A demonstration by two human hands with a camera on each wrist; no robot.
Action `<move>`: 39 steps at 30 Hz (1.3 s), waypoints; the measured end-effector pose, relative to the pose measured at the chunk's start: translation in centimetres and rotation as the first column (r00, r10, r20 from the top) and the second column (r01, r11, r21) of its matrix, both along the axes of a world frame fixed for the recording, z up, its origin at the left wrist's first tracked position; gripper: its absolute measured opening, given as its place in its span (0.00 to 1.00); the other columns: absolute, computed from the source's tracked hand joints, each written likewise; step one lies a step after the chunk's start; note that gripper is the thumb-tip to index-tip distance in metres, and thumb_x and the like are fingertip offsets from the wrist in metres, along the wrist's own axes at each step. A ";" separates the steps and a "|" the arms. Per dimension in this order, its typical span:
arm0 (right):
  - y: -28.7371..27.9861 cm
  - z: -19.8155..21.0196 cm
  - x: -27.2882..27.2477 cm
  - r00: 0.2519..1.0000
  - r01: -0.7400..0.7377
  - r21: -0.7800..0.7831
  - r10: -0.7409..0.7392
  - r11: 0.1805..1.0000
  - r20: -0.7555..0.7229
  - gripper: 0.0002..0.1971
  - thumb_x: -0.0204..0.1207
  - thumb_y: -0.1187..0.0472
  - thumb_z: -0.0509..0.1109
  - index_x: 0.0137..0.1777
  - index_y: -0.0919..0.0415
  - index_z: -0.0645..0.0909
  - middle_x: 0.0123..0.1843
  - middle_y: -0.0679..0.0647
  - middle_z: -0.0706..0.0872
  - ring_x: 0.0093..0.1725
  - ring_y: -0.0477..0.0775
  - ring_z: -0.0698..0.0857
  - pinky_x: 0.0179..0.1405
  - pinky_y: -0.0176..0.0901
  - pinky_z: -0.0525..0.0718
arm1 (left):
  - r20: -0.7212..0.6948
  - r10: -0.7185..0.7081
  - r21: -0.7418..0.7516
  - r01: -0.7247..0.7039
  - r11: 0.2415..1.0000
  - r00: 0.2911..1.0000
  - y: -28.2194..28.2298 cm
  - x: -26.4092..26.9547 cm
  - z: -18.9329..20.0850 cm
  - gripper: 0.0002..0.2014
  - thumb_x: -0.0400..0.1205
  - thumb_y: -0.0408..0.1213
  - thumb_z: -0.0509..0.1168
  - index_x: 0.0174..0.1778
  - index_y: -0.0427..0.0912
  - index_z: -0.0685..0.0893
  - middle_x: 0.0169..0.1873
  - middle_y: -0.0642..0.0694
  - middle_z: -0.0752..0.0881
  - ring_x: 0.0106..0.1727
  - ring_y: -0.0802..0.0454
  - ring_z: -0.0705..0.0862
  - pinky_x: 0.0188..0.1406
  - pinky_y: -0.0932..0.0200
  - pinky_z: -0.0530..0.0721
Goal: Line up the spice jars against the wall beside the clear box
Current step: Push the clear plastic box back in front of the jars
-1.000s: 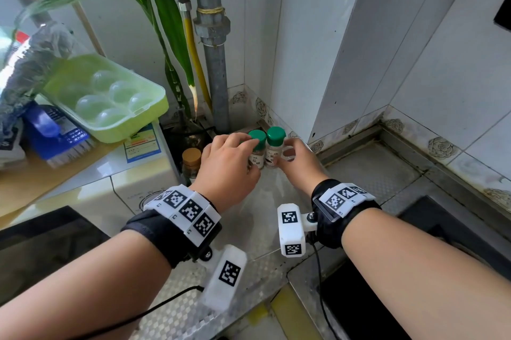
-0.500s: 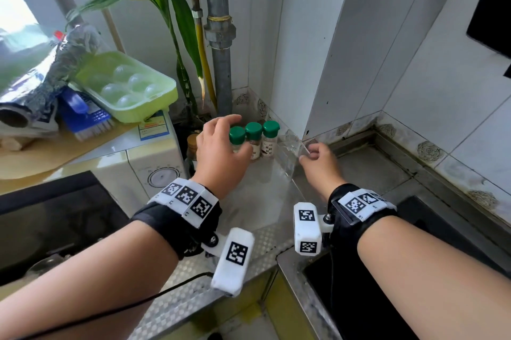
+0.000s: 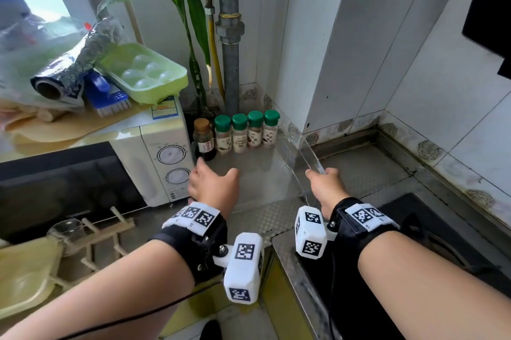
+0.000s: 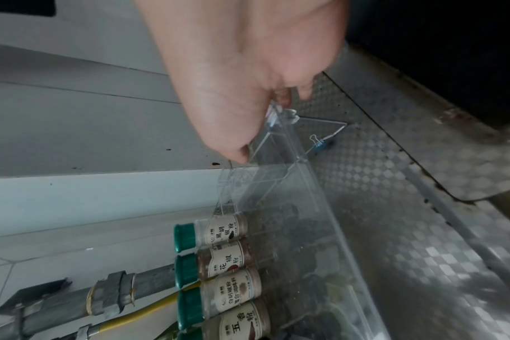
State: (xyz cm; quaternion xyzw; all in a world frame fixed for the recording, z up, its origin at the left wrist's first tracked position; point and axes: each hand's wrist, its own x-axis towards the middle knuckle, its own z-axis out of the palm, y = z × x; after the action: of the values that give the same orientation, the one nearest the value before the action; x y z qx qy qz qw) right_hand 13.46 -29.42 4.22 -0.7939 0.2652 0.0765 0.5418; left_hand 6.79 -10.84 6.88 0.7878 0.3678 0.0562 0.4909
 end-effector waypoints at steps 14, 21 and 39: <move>0.2 -1.0 0.3 0.993 0.077 0.084 -0.069 0.994 -0.093 0.30 0.76 0.53 0.66 0.74 0.64 0.63 0.70 0.66 0.78 0.56 0.62 0.80 0.58 0.56 0.79 | -0.121 0.180 -0.291 -0.208 0.934 0.976 -0.5 -0.4 -2.6 0.46 0.76 0.42 0.67 0.86 0.41 0.48 0.83 0.36 0.55 0.81 0.33 0.62 0.80 0.39 0.64; 0.4 -1.2 1.9 0.993 0.075 0.089 -0.067 0.993 -0.094 0.27 0.75 0.52 0.67 0.70 0.66 0.68 0.66 0.65 0.80 0.52 0.62 0.79 0.50 0.52 0.78 | -0.179 0.197 -0.294 -0.243 0.924 0.964 -0.2 1.1 -2.8 0.44 0.73 0.43 0.67 0.84 0.38 0.53 0.81 0.36 0.60 0.79 0.33 0.64 0.78 0.38 0.65; 2.6 -1.8 7.5 0.997 0.009 0.134 0.001 0.991 -0.072 0.29 0.76 0.48 0.61 0.70 0.68 0.74 0.50 0.59 0.76 0.42 0.61 0.76 0.39 0.46 0.74 | -0.190 0.212 -0.261 -0.257 0.930 0.959 2.2 5.8 -3.0 0.40 0.73 0.46 0.68 0.78 0.32 0.62 0.75 0.32 0.69 0.75 0.33 0.70 0.75 0.44 0.67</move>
State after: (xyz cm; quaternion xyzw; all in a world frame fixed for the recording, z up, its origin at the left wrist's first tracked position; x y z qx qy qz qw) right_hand 20.99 -26.82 2.42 -0.7518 0.2804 0.1218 0.5843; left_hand 12.55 -8.66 3.86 0.6616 0.5016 -0.0011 0.5574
